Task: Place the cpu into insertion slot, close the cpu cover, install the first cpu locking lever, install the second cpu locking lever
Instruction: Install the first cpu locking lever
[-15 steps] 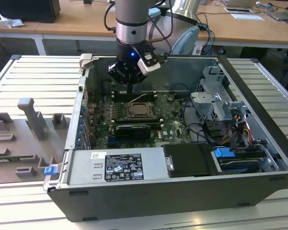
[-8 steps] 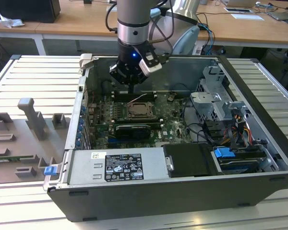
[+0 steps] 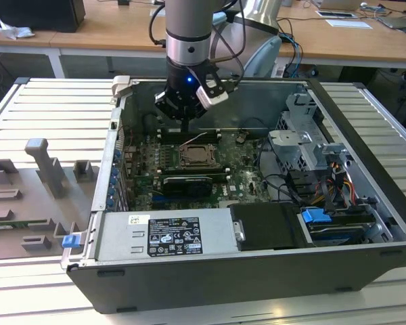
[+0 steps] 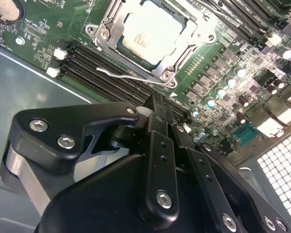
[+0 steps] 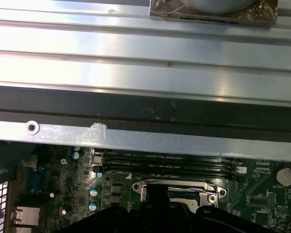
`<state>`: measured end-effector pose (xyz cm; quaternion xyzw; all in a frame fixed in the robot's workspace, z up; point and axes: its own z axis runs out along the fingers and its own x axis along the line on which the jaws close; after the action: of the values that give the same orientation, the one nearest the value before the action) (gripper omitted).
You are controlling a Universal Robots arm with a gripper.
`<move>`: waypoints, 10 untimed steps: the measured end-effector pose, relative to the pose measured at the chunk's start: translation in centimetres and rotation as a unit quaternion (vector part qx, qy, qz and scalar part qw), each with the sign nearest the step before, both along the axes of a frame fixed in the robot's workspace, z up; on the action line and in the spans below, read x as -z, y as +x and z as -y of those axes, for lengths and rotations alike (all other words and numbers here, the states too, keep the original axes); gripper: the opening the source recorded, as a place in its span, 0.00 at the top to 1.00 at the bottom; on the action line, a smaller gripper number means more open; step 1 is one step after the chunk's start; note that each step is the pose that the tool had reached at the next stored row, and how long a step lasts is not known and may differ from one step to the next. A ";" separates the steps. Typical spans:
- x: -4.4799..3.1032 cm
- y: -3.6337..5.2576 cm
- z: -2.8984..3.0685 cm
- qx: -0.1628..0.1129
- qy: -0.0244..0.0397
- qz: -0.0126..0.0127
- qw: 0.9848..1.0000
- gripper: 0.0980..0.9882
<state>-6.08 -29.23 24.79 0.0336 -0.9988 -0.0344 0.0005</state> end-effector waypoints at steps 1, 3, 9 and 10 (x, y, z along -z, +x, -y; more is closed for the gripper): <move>0.07 0.00 0.00 0.000 0.000 0.000 1.000 0.99; 0.16 0.00 0.00 0.000 0.000 0.000 1.000 0.99; 0.28 0.00 0.00 0.000 0.000 0.000 1.000 0.99; 0.35 0.00 0.00 0.000 0.000 0.000 1.000 0.99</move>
<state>-6.07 -29.23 24.43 0.0337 -0.9988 -0.0344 0.0004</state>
